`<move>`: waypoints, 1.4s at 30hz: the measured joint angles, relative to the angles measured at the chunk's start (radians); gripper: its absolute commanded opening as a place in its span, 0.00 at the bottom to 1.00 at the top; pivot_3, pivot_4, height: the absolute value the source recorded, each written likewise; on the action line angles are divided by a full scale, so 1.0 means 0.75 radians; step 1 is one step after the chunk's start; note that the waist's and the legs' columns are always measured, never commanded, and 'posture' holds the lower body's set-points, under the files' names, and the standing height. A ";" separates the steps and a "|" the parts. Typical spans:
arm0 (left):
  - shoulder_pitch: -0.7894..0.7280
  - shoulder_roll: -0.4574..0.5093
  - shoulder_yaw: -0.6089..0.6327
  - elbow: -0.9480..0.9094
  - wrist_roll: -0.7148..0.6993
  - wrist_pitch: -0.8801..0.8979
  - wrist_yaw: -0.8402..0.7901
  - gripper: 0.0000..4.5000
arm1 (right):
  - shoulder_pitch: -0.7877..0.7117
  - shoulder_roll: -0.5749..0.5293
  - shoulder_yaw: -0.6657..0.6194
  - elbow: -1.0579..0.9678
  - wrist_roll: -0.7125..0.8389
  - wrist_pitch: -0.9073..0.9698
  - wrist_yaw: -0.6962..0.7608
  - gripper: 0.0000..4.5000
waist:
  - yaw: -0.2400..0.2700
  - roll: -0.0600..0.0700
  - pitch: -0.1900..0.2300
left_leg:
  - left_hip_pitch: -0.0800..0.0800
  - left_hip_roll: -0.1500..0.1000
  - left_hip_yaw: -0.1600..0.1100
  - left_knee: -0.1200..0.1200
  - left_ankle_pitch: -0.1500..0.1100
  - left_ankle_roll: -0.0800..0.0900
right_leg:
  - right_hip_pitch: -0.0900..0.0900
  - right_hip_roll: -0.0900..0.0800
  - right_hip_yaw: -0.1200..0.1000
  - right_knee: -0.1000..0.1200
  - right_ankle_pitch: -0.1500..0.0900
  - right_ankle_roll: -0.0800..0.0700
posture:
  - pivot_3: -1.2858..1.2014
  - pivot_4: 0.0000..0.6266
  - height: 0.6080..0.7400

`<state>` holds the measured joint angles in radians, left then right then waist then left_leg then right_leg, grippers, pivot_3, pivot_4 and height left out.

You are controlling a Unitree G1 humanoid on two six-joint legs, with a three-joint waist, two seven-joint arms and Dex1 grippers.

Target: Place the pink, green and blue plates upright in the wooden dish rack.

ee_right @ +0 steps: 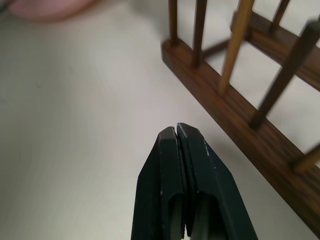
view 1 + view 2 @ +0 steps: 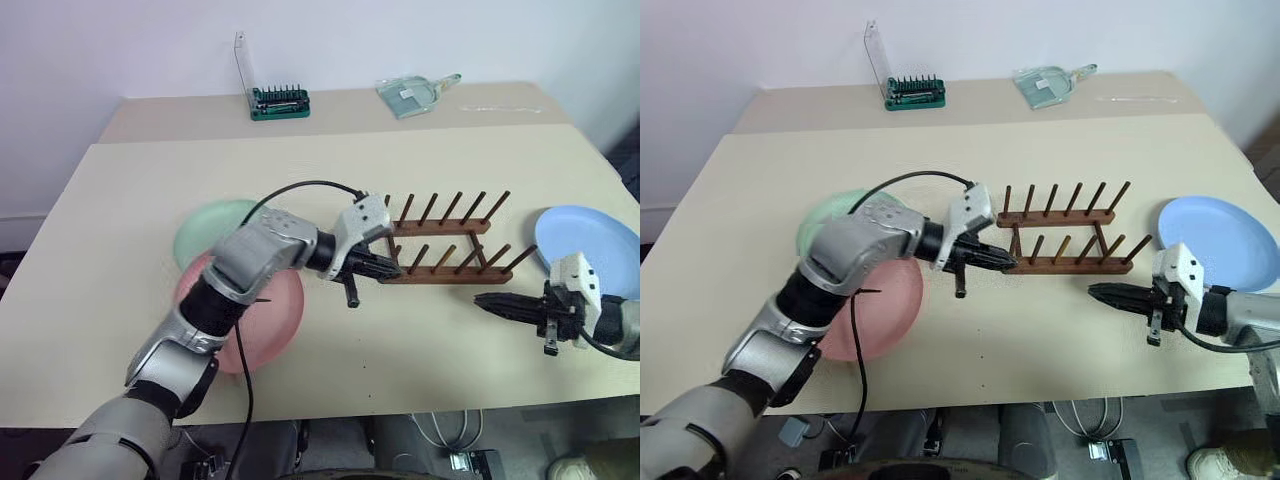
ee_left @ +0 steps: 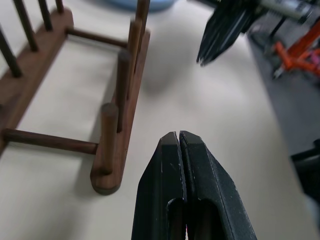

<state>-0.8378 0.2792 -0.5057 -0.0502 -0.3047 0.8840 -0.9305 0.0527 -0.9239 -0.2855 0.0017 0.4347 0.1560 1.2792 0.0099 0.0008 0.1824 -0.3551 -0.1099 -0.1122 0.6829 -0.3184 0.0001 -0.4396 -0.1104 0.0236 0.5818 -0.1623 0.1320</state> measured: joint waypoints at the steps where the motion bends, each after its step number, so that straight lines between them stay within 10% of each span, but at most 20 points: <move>1: 0.000 0.001 -0.040 0.018 0.037 -0.026 0.010 0.01 | -0.011 0.000 0.024 0.031 -0.043 -0.030 -0.014 0.00 | 0.001 0.000 0.000 | 0.000 0.000 0.000 0.000 0.000 0.000 | 0.000 0.000 0.000 0.000 0.000 0.000 | 0.52 0.24 1.00; 10: -0.004 -0.058 -0.242 0.281 0.344 -0.353 0.076 0.01 | -0.168 0.006 0.174 0.203 -0.256 -0.211 -0.119 0.00 | 0.005 0.000 0.000 | -0.001 0.000 0.000 0.000 0.000 0.000 | 0.000 0.000 0.000 -0.001 0.000 0.000 | 0.52 0.24 1.00; 42: -0.250 -0.287 -0.038 1.073 0.641 -0.855 0.347 0.01 | -1.007 0.148 0.604 1.291 -0.916 -1.067 -0.639 0.00 | -0.011 0.000 -0.001 | 0.002 -0.001 0.001 0.000 0.001 -0.001 | 0.002 0.000 0.001 -0.002 0.001 0.000 | 0.52 0.24 1.00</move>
<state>-1.0253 0.0638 -0.5340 0.7545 0.1759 0.2425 -0.6705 -0.7023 -0.8132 0.1676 0.9697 -0.2522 -0.6446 0.7996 0.0014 0.0004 0.1819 -0.3538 -0.1106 -0.1113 0.6829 -0.3177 -0.0007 -0.4379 -0.1101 0.0241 0.5802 -0.1615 0.1323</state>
